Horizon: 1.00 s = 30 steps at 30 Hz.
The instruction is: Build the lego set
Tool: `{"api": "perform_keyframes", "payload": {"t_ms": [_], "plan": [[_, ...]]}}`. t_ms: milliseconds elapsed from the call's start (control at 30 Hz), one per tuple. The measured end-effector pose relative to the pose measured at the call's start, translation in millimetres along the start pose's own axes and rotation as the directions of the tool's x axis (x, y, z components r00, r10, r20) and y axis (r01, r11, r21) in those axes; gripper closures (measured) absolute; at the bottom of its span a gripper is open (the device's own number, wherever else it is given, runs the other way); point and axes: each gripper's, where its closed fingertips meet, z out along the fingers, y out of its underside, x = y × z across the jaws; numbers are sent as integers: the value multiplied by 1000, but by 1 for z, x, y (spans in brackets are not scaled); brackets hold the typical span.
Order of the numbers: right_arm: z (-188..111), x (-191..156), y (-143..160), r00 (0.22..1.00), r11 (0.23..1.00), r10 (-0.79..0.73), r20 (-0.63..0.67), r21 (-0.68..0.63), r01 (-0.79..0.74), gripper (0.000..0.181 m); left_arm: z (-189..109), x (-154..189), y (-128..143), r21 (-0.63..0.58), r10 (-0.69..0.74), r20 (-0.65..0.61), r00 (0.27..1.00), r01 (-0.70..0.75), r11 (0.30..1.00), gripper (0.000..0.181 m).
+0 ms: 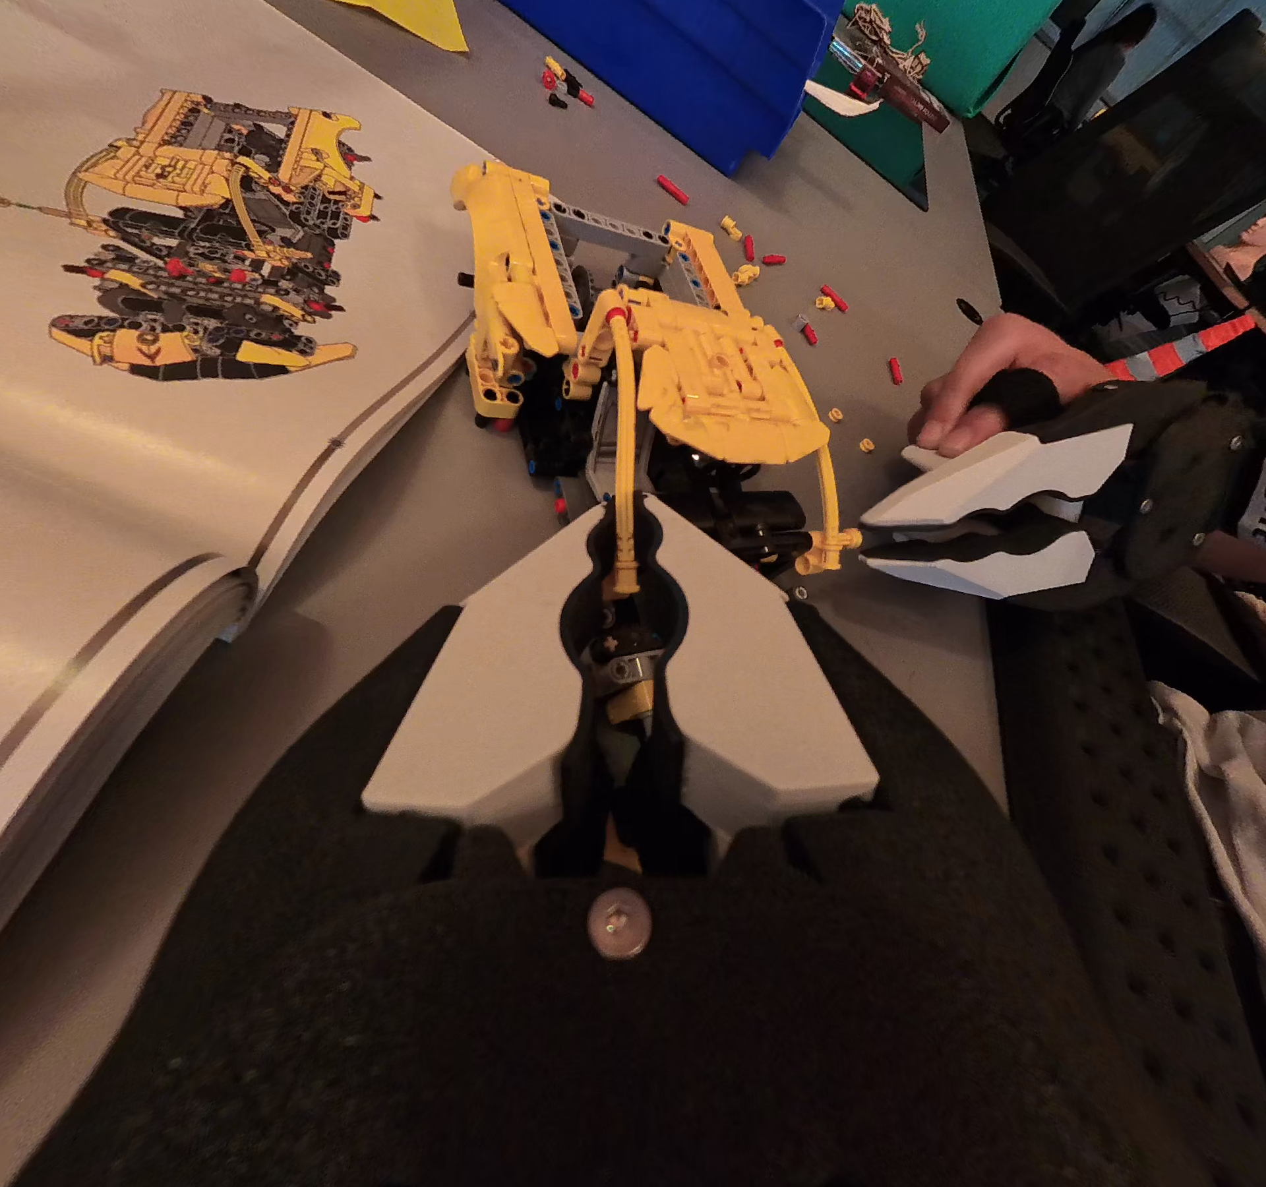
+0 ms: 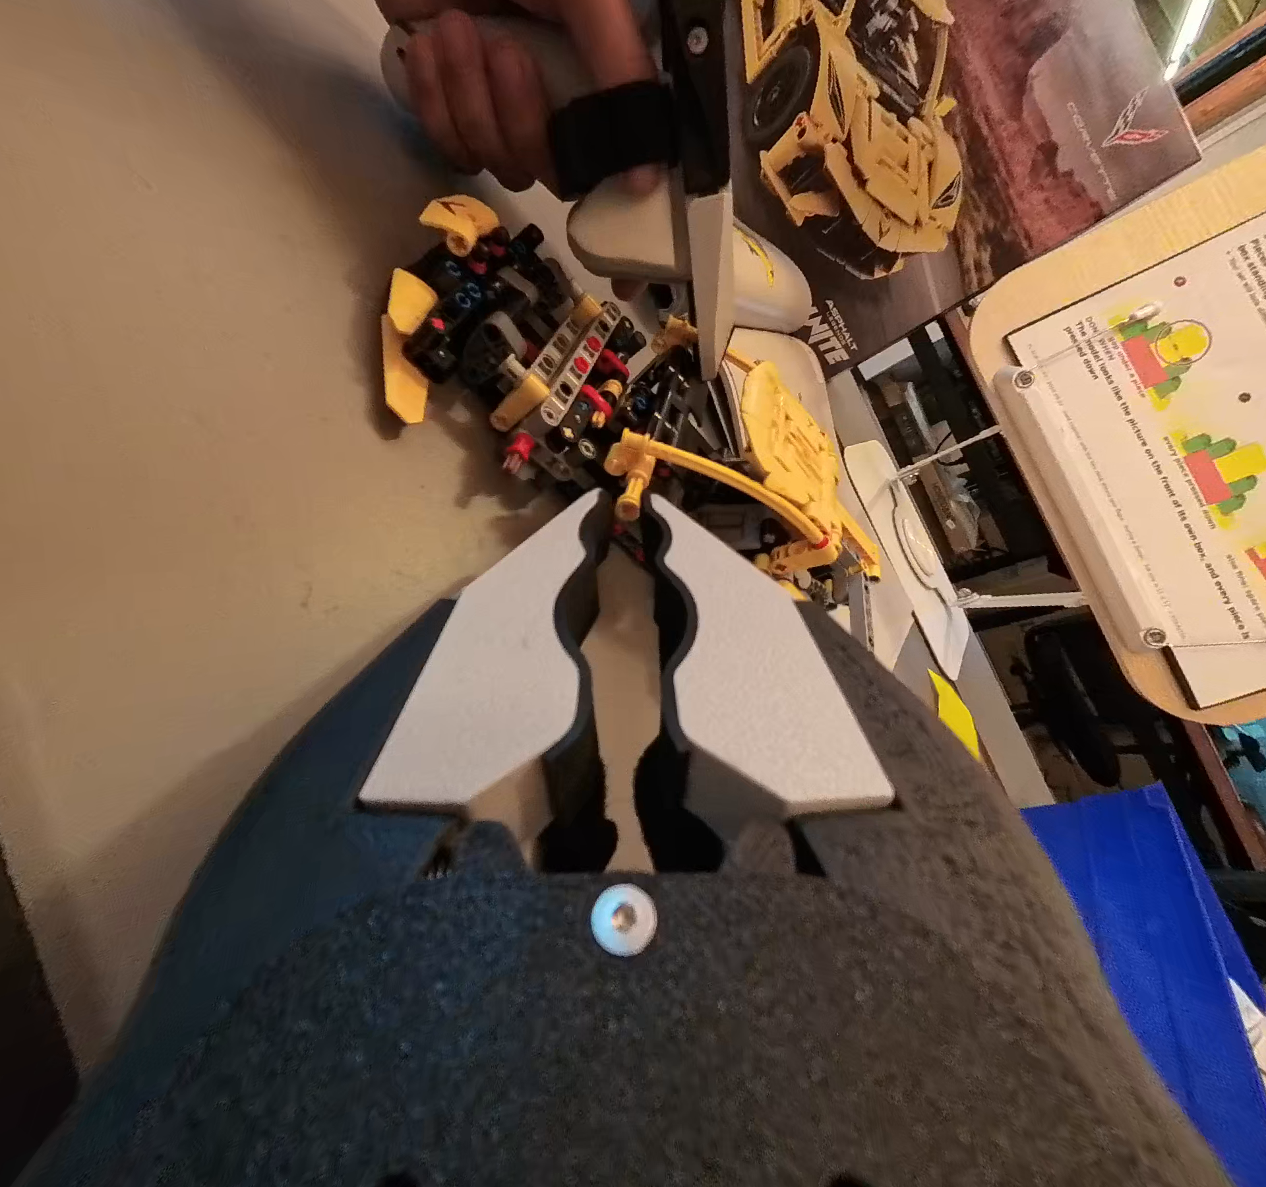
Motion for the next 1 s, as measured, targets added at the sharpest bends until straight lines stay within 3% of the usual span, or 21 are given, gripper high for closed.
{"api": "perform_keyframes", "payload": {"t_ms": [633, 1000], "plan": [[3, 0, 7, 999, 999, 46, 18, -31, -45, 174, 0, 1, 0, -3, -2, -7, 1000, 2, 1000, 177], [4, 1, 7, 988, 987, -138, -70, -95, 131, 177, 0, 0, 0, 8, -12, 9, 1000, 12, 1000, 177]]}}
